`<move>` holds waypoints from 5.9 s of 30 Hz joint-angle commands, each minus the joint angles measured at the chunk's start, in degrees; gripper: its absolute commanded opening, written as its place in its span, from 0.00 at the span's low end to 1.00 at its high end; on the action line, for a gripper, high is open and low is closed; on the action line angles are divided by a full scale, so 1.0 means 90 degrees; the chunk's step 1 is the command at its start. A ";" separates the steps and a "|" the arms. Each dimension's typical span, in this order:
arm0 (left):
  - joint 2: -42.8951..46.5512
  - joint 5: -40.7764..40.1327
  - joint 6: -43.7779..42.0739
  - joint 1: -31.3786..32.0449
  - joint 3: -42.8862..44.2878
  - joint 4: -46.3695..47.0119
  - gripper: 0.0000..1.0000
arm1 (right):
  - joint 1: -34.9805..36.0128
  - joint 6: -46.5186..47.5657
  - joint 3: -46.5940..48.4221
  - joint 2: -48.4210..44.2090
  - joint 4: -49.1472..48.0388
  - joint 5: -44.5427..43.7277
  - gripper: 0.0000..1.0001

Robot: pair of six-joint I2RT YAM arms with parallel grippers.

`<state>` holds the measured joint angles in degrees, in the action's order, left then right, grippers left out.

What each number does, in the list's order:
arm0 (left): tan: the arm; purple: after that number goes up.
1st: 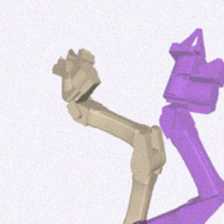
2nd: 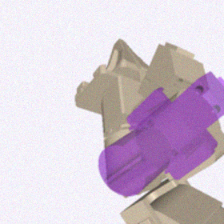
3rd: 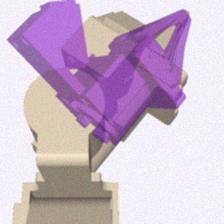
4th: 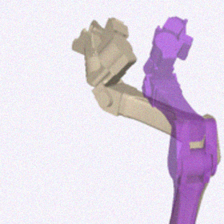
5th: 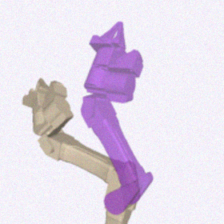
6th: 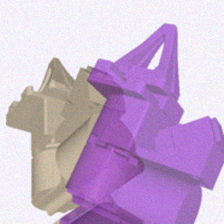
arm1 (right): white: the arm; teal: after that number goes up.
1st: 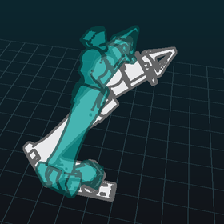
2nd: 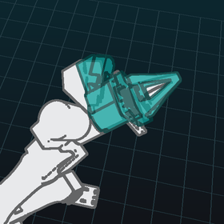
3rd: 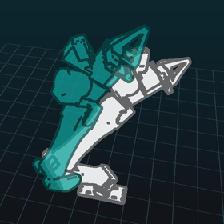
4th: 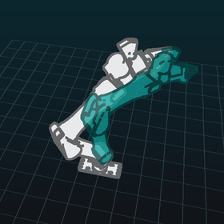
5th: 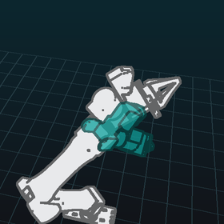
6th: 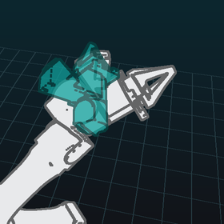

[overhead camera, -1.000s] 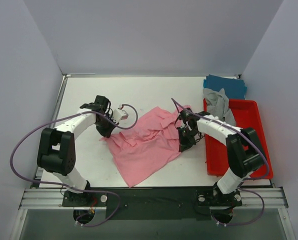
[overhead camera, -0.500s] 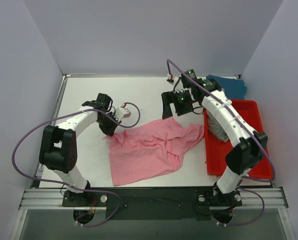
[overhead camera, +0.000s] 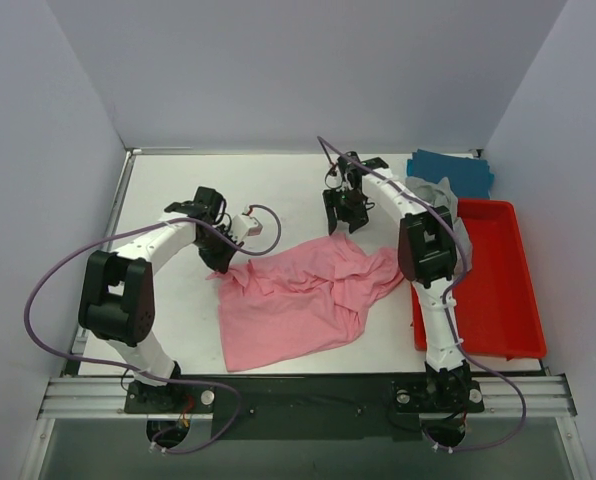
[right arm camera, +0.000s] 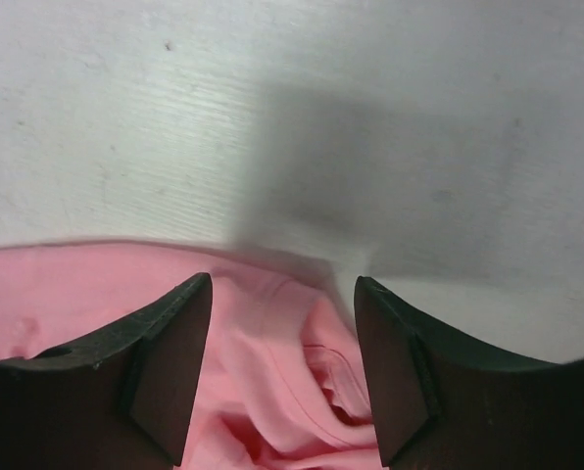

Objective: Fold and stack the t-shirts
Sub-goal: Flatten out the tshirt

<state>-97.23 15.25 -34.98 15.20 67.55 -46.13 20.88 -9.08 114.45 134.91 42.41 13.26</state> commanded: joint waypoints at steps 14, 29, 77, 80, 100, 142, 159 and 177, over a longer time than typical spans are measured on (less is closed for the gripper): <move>0.0032 -0.0618 0.0234 -0.0341 0.2002 -0.0323 0.00 | -0.0289 -0.0436 0.1157 -0.1425 0.0268 0.0968 0.00; -0.0515 -0.1840 -0.0282 -0.0898 0.7805 -0.0744 0.00 | -0.1676 -0.1209 0.2098 -0.4023 -0.2213 0.1358 0.00; 0.1038 -0.0746 -0.2334 0.0176 -0.1733 -0.1262 0.65 | 0.0911 -0.1247 -0.7434 -0.5411 -0.3139 0.0022 0.47; 0.1028 -0.0951 -0.2344 0.0176 -0.1987 -0.1018 0.65 | 0.1009 -0.1227 -0.7336 -0.4982 -0.3548 -0.0154 0.49; 0.0657 -0.1216 -0.1456 -0.0545 -0.1268 -0.0381 0.00 | 0.0349 -0.0456 -0.5767 -0.6131 -0.1785 -0.0038 0.00; -0.0006 -0.2612 0.0342 -0.1035 0.7875 -0.1204 0.00 | -0.0641 -0.0709 0.1468 -0.4905 -0.1206 0.1837 0.00; -0.0096 -0.3002 0.0020 -0.1152 0.8920 -0.1036 0.00 | -0.0661 -0.0740 0.1445 -0.5184 -0.2214 0.1486 0.00; 0.0521 -0.2954 0.0078 -0.1152 0.8287 -0.1701 0.00 | 0.0639 0.0023 -0.0489 -0.6807 -0.1636 0.0489 0.00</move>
<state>-90.13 -13.04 -35.09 5.15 147.52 -61.65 26.35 -9.30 114.52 70.94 29.32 19.42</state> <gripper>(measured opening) 0.028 0.022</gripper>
